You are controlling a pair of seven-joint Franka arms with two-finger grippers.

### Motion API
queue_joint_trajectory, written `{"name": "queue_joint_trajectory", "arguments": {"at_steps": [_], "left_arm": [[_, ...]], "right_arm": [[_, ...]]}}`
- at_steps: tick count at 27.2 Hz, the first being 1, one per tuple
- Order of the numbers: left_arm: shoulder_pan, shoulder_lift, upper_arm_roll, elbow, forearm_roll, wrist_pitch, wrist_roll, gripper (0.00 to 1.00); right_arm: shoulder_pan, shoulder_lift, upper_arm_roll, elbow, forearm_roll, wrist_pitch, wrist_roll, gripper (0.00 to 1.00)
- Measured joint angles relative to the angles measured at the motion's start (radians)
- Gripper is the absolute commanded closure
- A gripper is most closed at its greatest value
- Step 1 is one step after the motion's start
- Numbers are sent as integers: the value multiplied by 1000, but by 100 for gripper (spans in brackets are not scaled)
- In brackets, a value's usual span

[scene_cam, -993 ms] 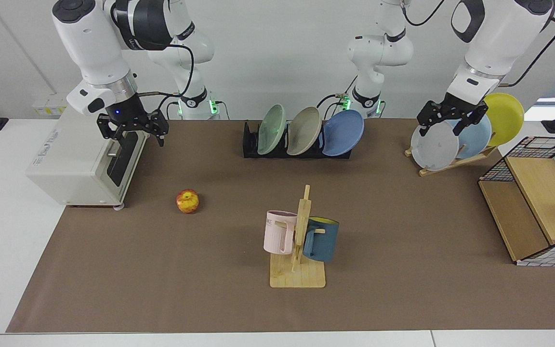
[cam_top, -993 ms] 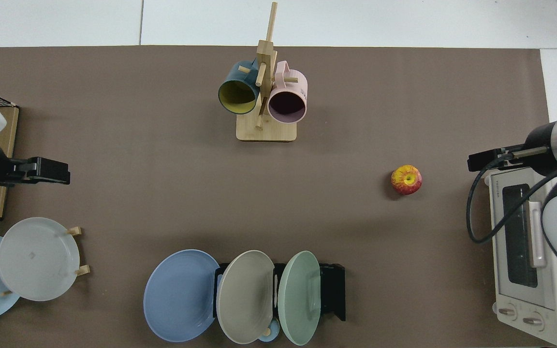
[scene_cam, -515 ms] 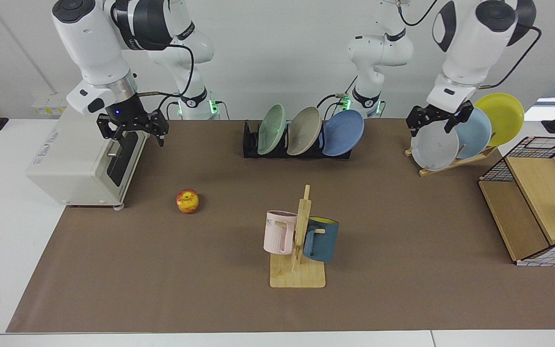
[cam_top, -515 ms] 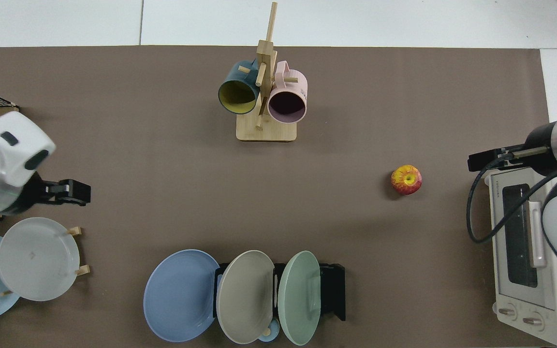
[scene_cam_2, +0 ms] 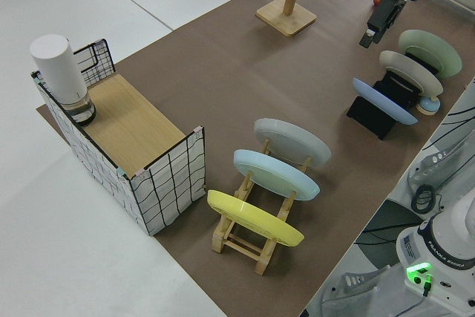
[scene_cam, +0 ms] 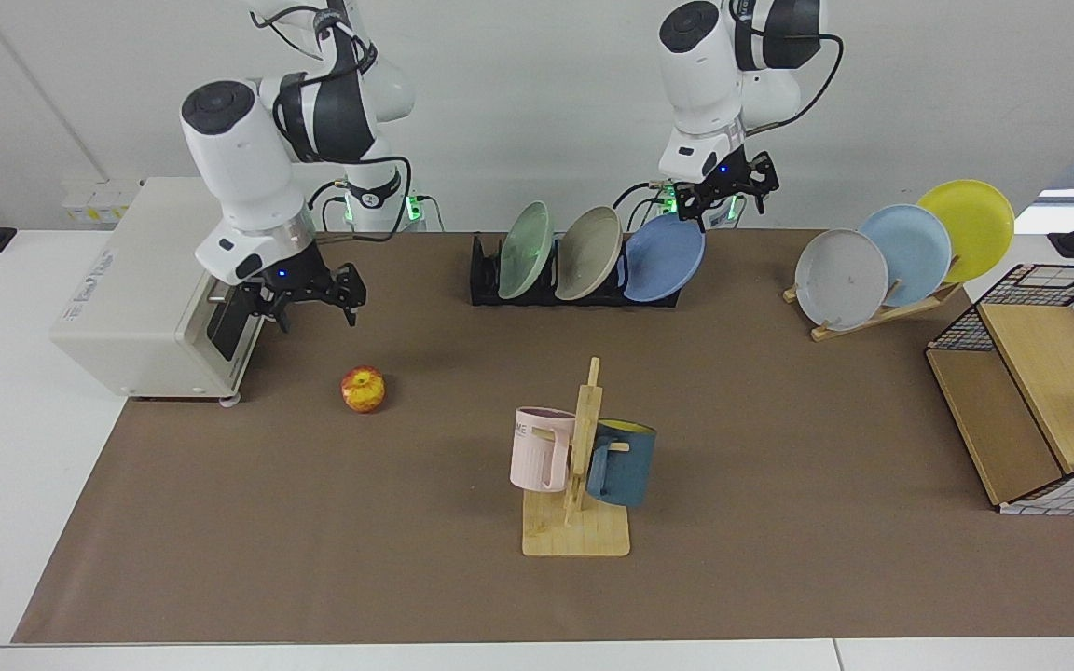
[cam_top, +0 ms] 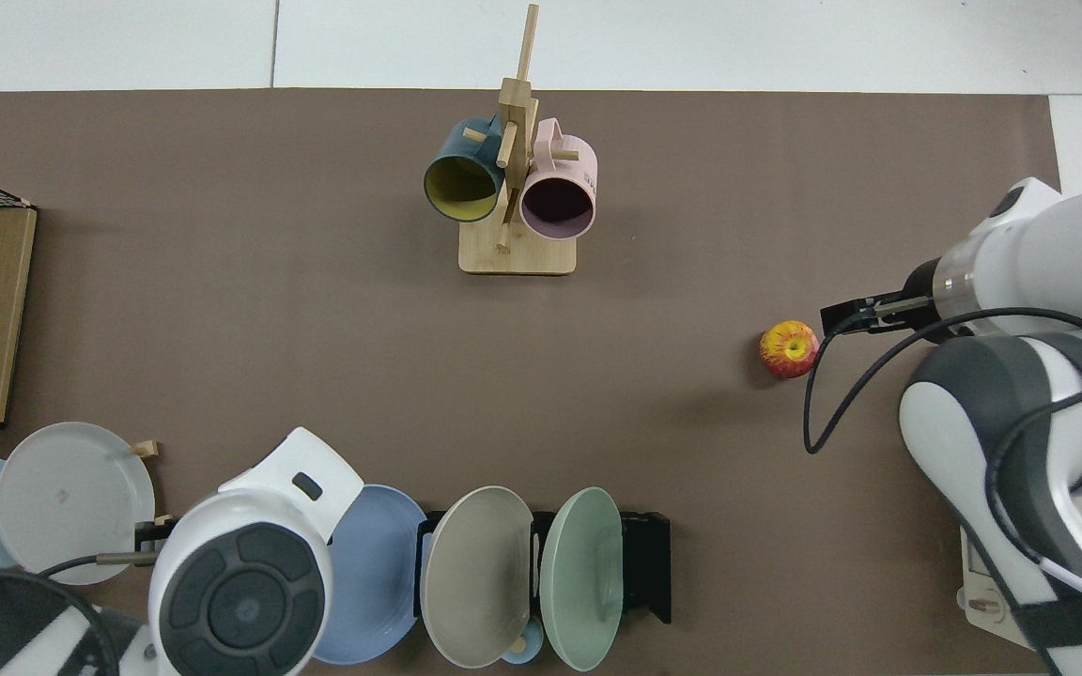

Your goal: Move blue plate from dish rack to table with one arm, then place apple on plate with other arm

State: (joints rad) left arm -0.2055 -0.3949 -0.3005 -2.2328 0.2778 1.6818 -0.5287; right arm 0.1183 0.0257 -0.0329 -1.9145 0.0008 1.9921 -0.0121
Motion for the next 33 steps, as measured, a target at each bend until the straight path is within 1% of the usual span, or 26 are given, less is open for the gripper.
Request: {"name": "queue_joint_trajectory", "arguments": {"at_steps": [3,6,9,12,16,20,25,27,28,32,33], "left_arm": [[1,-37,-31,-58,3,37,-60,0],[0,-53,-71,-115,6,96,-160,0],[0,-57,-94,-158,10,139,-210,0],[0,-58,-98,-184,17,165,-224,0],[1,-56,-125,-232,60,213,-281,0],[1,-51,-151,-278,78,258,-331,0],[1,-50,-152,-303,83,270,-323,1],[1,-50,-152,-312,83,275,-306,3],[1,-49,-152,-316,83,277,-299,6],[1,-48,-152,-323,83,287,-270,18],[1,-48,-150,-323,82,289,-257,23]], "right_arm": [[0,43,-1,-43,0,79,8,0],[0,83,-3,-78,0,131,11,0],[-1,109,-3,-107,0,164,21,0],[-2,123,-3,-143,0,208,46,0],[-1,135,-3,-184,0,260,64,0],[-1,158,-2,-201,1,288,74,0],[1,190,-1,-204,1,328,83,0],[5,194,-1,-204,4,334,87,0],[8,194,0,-203,5,335,89,0],[18,196,-1,-193,5,344,98,0],[18,196,-1,-183,5,345,98,0]]}}
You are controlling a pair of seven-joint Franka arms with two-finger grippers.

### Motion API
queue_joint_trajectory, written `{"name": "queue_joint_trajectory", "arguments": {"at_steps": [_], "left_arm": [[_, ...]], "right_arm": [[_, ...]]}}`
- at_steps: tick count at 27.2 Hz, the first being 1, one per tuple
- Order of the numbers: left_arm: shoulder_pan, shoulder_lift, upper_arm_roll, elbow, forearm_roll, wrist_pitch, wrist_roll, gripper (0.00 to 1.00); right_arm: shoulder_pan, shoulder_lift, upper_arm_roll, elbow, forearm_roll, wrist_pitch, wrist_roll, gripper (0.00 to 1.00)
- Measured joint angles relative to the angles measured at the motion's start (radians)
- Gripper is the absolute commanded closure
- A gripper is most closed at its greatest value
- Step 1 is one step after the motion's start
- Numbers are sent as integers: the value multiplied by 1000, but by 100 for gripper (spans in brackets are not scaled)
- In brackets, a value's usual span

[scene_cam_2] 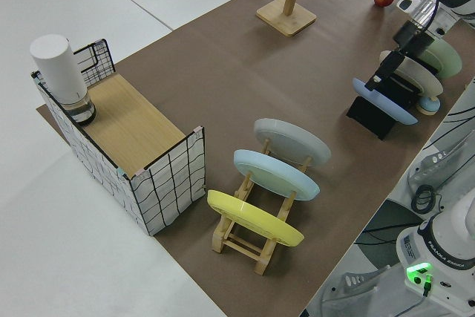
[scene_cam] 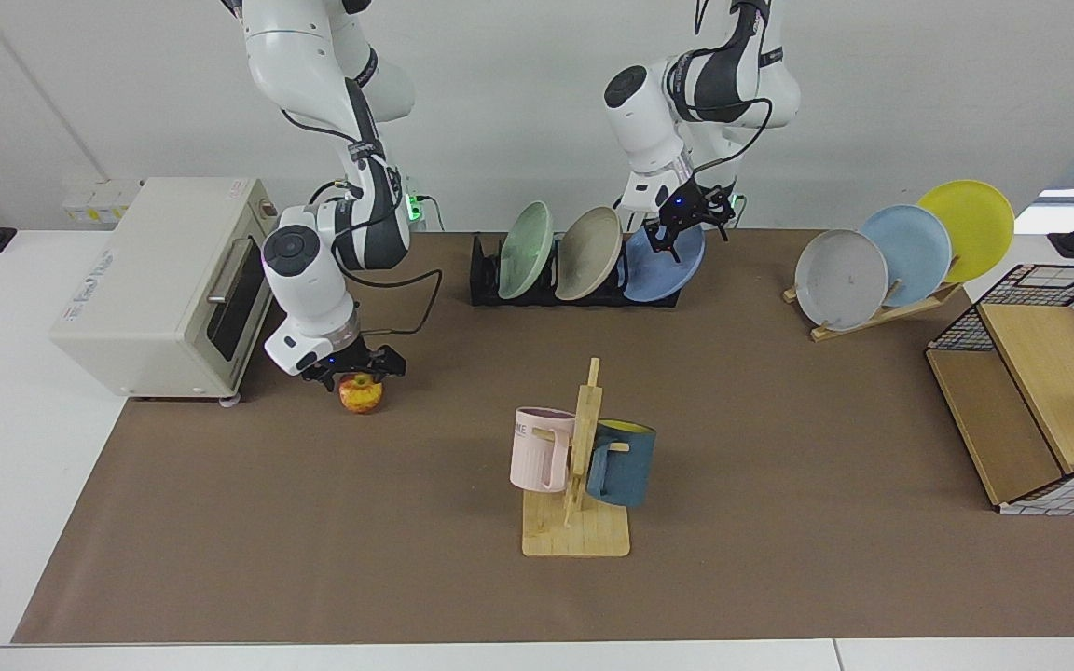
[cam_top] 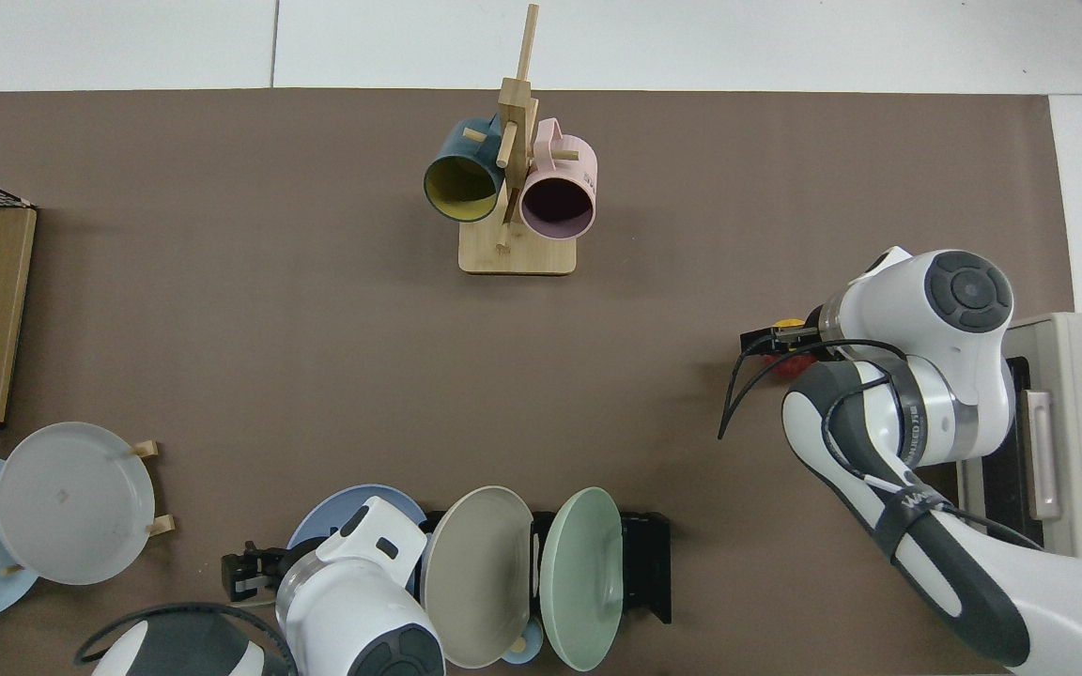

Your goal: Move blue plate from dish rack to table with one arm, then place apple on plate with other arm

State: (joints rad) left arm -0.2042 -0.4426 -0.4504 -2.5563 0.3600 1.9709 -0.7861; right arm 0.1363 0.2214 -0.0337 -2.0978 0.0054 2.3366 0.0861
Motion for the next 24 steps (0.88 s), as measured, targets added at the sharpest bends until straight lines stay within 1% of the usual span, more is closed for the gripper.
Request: {"name": "queue_joint_trajectory", "arguments": {"at_steps": [2,5,10,13,16,17,18,19,20,22,23,24], "left_arm": [[0,2,9,-1,0,2,30,30],[1,6,22,-1,0,6,60,35],[1,12,28,-1,0,10,88,37],[1,12,28,-1,-3,11,92,40],[1,12,28,-2,-5,12,93,53],[1,12,28,-2,-5,13,93,55],[1,12,28,-2,-6,13,93,56],[1,12,28,-2,-6,13,93,57],[1,12,28,-2,-6,14,93,58],[1,13,28,-2,-6,15,94,58],[1,13,28,-2,-6,15,94,58],[1,13,28,-2,-6,16,94,58]], "right_arm": [[0,0,-1,31,0,-4,0,0],[0,-1,-3,64,0,-23,0,0],[1,6,-2,57,0,-29,0,0],[4,18,-1,43,0,-29,0,0],[13,32,-1,28,-1,-28,0,0],[15,34,-1,24,-1,-28,0,2],[16,37,-1,21,-1,-28,0,10],[16,38,-1,18,-1,-28,0,30],[16,39,-2,15,-1,-28,0,45],[15,39,-3,8,-1,-28,0,66],[15,39,-3,6,-2,-28,0,74],[15,39,-3,4,-2,-28,0,80]]}}
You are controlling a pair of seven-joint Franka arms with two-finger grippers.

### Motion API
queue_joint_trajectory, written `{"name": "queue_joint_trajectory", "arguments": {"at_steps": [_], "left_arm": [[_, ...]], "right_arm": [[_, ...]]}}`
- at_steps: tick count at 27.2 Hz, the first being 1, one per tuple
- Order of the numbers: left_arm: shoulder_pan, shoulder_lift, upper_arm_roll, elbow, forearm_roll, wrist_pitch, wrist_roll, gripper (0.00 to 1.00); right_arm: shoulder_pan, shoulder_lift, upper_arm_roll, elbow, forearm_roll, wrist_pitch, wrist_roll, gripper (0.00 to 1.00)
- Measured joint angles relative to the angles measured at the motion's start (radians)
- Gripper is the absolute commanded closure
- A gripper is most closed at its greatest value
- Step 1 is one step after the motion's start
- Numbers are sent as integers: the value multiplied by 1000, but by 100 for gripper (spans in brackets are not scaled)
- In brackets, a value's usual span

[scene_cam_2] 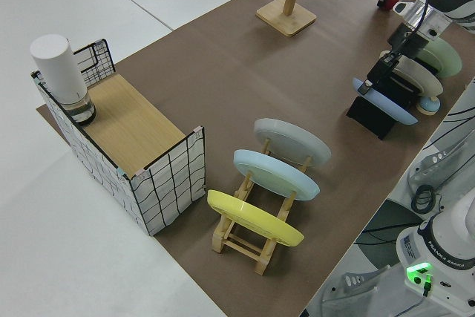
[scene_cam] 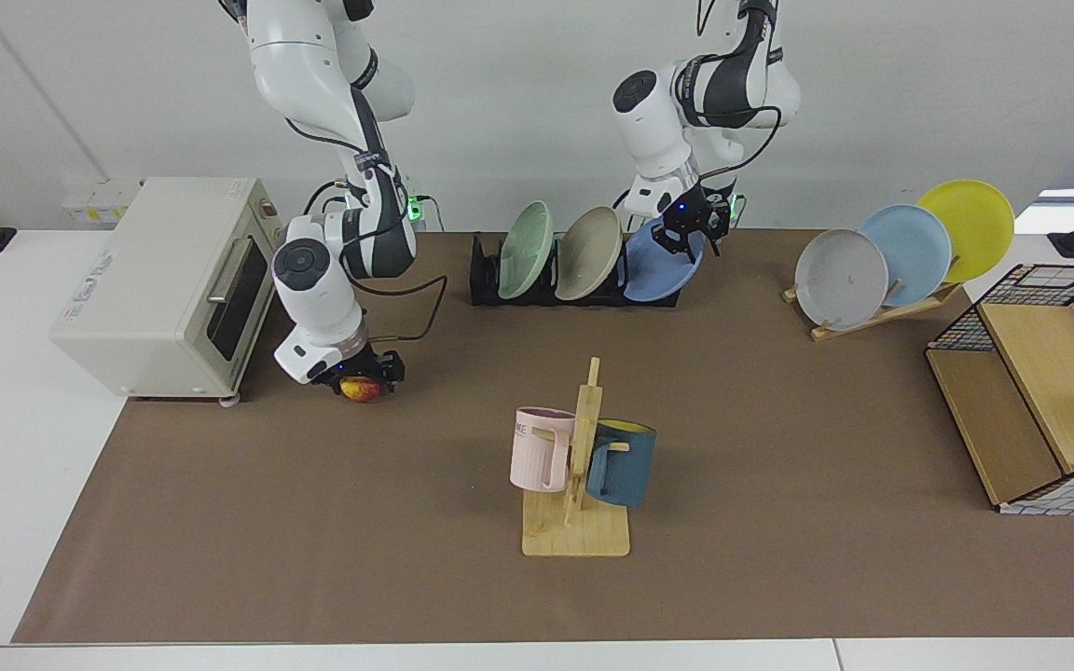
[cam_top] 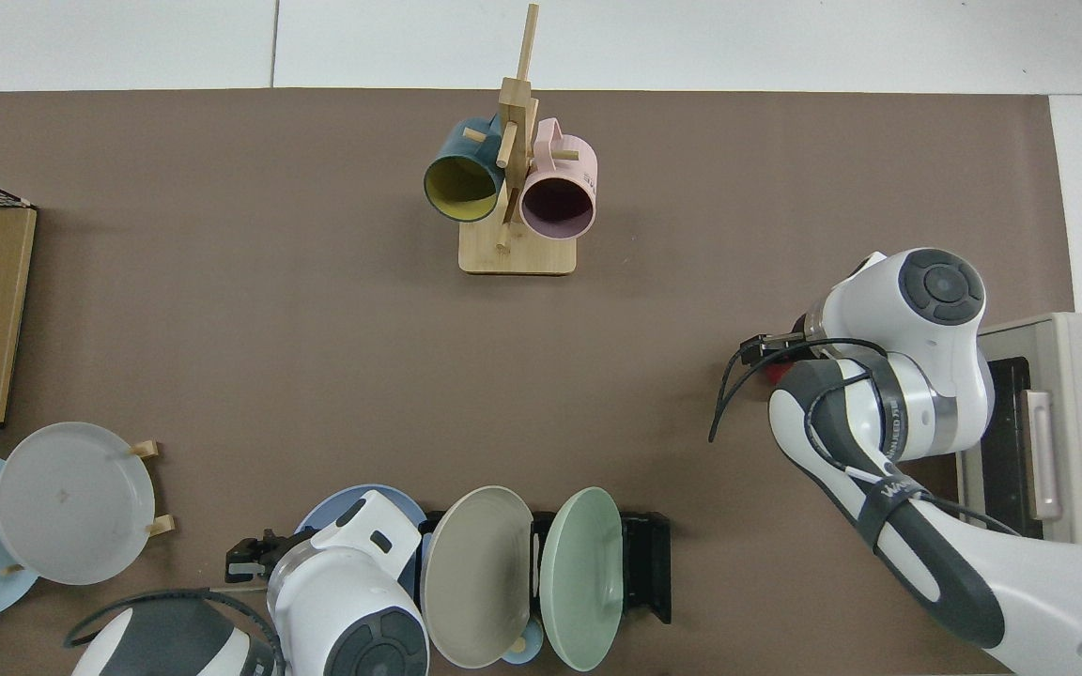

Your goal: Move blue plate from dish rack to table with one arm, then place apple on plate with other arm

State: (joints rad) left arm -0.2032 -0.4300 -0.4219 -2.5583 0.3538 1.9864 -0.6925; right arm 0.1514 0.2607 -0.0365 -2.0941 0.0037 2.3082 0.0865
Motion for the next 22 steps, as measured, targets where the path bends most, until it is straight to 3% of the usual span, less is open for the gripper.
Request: {"name": "queue_joint_trajectory", "arguments": {"at_steps": [2,5,12,15,18,22], "left_arm": [[0,0,2,0,0,0,0,58],[0,0,11,0,0,2,1,58],[0,8,20,-3,0,11,3,62],[0,10,20,-4,-1,15,3,77],[0,11,20,-4,-3,18,3,100],[-1,4,20,-1,-15,18,25,100]], "right_arm": [[0,0,0,-2,0,0,0,91],[0,-1,-1,-2,0,0,0,100],[0,-9,-1,31,-6,-22,0,100],[0,-20,-1,72,-8,-71,0,100],[0,-32,-1,105,-10,-107,0,100],[0,-47,-2,144,-28,-156,0,100]]}}
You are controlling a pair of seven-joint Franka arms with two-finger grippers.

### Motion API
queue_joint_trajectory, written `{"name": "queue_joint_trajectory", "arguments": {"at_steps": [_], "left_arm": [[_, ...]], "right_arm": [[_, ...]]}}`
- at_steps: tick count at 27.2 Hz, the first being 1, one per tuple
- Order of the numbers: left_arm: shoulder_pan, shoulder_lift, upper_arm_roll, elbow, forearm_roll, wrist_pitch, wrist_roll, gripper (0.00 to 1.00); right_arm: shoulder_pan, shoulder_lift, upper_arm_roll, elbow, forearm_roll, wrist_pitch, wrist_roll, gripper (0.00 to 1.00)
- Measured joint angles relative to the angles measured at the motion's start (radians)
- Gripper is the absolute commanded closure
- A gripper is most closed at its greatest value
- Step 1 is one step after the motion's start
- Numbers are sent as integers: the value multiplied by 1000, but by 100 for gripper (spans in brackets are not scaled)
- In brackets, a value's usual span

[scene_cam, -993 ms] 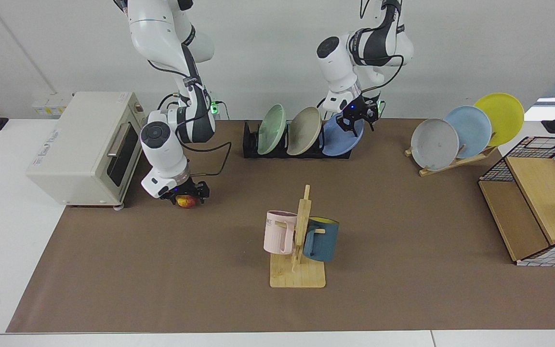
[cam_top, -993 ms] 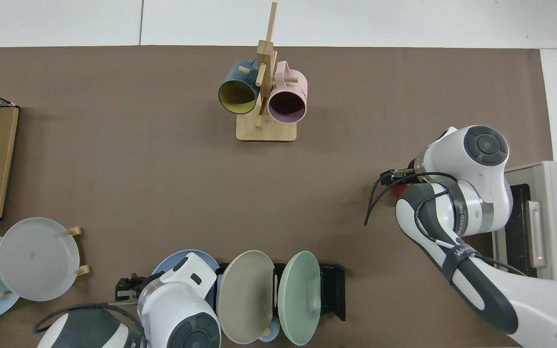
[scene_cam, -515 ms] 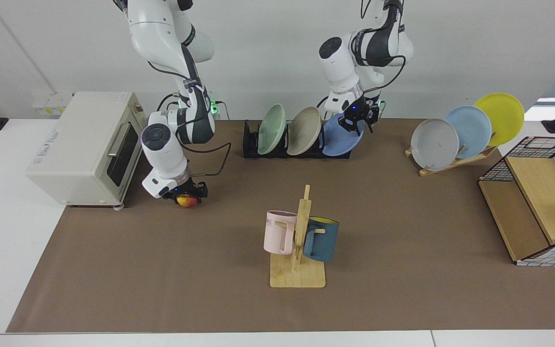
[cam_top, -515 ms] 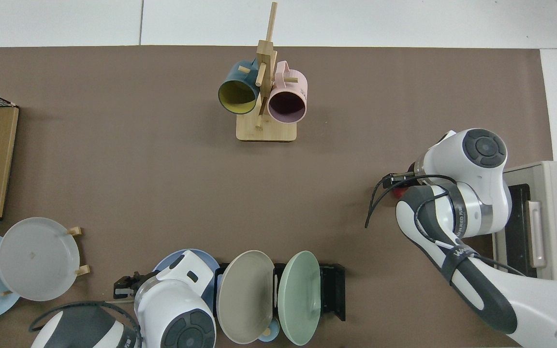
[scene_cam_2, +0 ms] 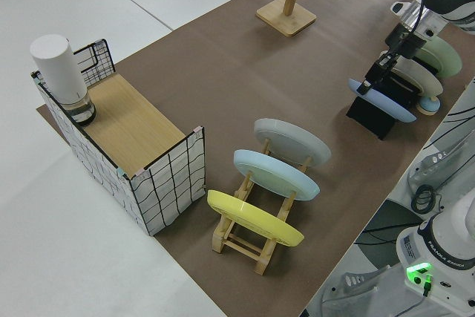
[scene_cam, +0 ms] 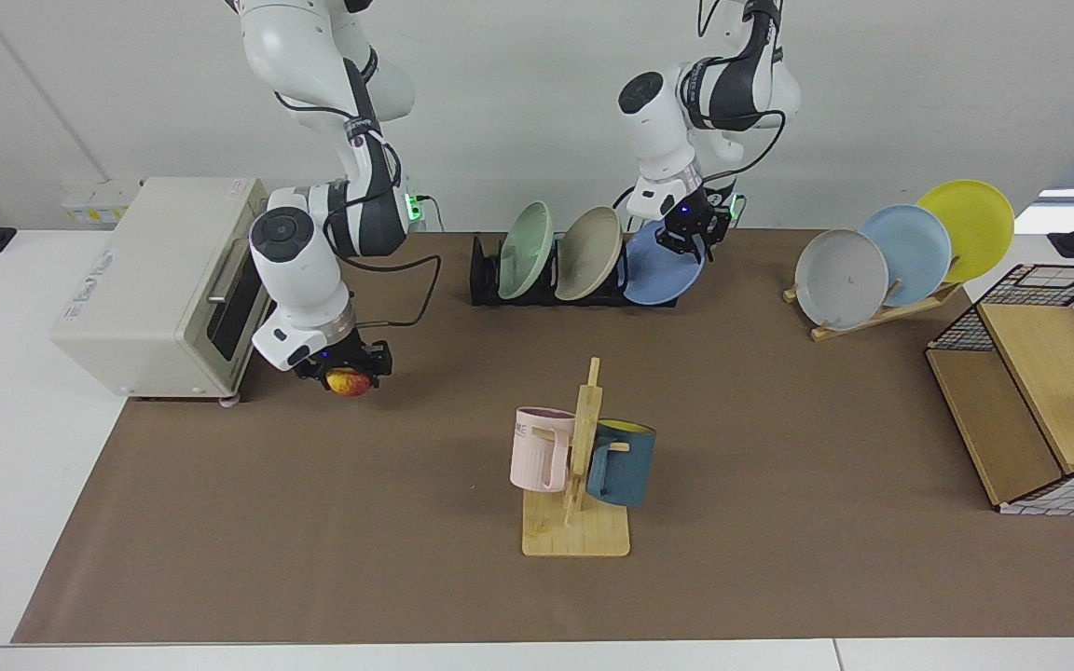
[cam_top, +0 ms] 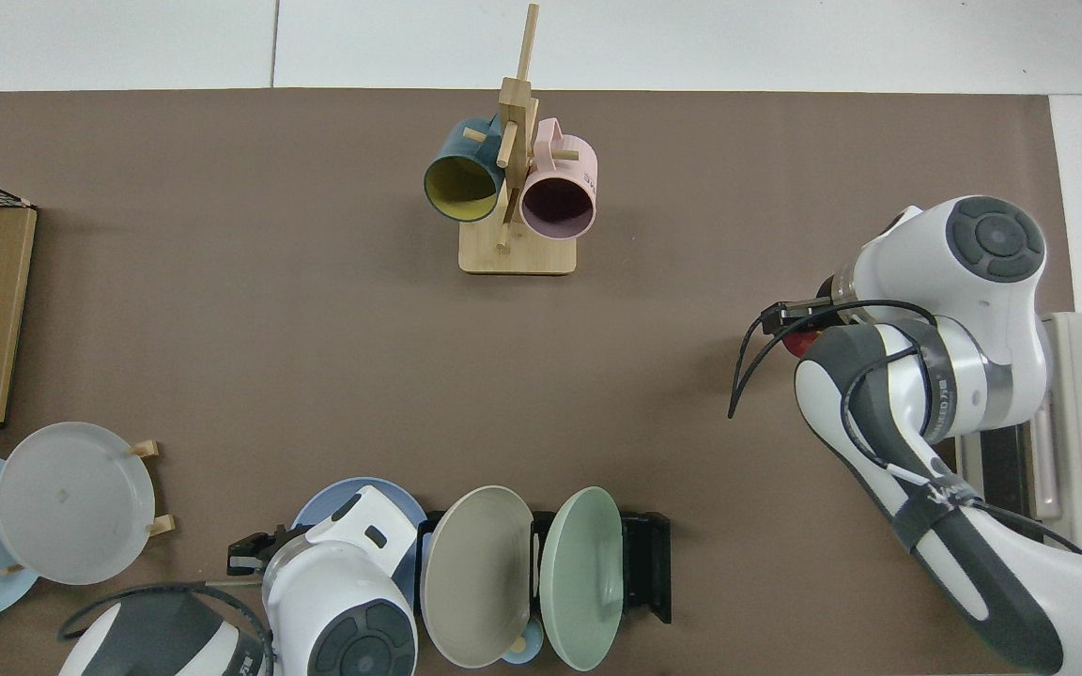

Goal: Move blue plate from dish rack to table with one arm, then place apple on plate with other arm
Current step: 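Lift the blue plate with the left gripper while the right gripper lifts the apple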

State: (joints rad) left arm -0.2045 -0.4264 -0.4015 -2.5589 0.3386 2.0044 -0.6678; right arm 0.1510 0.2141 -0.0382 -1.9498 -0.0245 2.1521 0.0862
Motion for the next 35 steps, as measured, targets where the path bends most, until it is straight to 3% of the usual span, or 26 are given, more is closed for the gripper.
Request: {"name": "queue_joint_trajectory", "arguments": {"at_steps": [8,17,25,30,35], "left_arm": [[1,-6,4,22,-5,-24,1,100],[1,-9,-21,124,2,-168,-22,100],[1,-7,-44,221,91,-285,-32,100],[4,33,11,296,96,-279,-52,100],[6,156,141,414,77,-188,-92,100]], "right_arm": [[-1,-26,-3,50,-5,-63,-14,100],[-3,-88,-5,71,-5,-146,-23,100],[-2,-161,-3,77,-4,-215,-27,100],[-1,-191,-2,91,-4,-225,-46,100],[-1,-195,-2,115,-4,-240,-51,100]]}}
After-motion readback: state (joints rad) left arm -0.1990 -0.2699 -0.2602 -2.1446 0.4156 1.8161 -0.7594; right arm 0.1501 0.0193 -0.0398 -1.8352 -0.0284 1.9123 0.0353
